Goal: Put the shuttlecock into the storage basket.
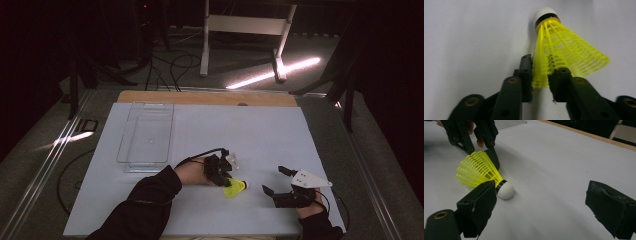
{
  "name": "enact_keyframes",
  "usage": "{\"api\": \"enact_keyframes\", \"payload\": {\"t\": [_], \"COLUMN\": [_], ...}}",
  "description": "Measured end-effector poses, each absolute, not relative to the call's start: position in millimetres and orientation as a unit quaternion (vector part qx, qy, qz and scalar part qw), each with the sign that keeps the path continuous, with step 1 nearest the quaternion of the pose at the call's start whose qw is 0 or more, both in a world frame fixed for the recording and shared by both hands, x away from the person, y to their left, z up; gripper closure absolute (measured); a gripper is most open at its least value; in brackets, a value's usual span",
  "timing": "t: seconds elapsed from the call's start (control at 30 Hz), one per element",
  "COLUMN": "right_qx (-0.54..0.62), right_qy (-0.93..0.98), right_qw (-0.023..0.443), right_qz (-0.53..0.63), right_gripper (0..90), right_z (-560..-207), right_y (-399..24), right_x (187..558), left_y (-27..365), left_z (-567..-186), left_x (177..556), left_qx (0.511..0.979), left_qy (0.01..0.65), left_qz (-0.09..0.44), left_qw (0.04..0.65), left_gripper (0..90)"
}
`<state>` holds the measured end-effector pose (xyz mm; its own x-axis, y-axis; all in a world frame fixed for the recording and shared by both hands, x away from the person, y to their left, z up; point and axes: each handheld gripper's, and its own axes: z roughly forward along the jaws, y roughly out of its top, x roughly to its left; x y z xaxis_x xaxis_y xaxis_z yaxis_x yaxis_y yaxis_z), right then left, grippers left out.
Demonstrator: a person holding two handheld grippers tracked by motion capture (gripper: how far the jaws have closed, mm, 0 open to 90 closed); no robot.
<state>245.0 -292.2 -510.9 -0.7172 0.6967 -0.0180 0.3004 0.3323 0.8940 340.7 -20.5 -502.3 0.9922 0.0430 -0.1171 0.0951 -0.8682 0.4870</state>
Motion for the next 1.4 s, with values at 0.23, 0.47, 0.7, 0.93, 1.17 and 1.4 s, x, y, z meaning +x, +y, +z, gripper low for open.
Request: {"api": "enact_keyframes", "payload": {"t": [0.23, 0.47, 0.7, 0.93, 1.17, 1.4], "right_qx": [0.316, 0.316, 0.316, 0.316, 0.317, 0.318], "right_qy": [0.79, 0.79, 0.79, 0.79, 0.79, 0.789], "right_qw": [0.204, 0.205, 0.206, 0.206, 0.206, 0.205], "right_qz": [0.484, 0.483, 0.483, 0.484, 0.483, 0.483], "right_gripper": [10.2, 10.2, 10.2, 10.3, 10.2, 10.3], "right_z": [-511, -511, -511, -510, -510, -510], "right_y": [-292, -292, -292, -292, -292, -292], "right_x": [245, 245, 245, 244, 245, 245], "left_y": [-25, -28, -32, -30, -24, -15], "left_z": [-505, -505, -500, -491, -478, -463], "left_x": [342, 342, 342, 342, 342, 344], "left_qx": [0.967, 0.968, 0.969, 0.969, 0.97, 0.969], "left_qy": [0.038, 0.04, 0.034, 0.029, 0.027, 0.037], "left_qz": [-0.06, -0.062, -0.065, -0.07, -0.061, -0.048], "left_qw": [0.243, 0.239, 0.237, 0.235, 0.234, 0.241], "left_gripper": [84.6, 88.9, 90.0, 90.0, 90.0, 90.0]}}
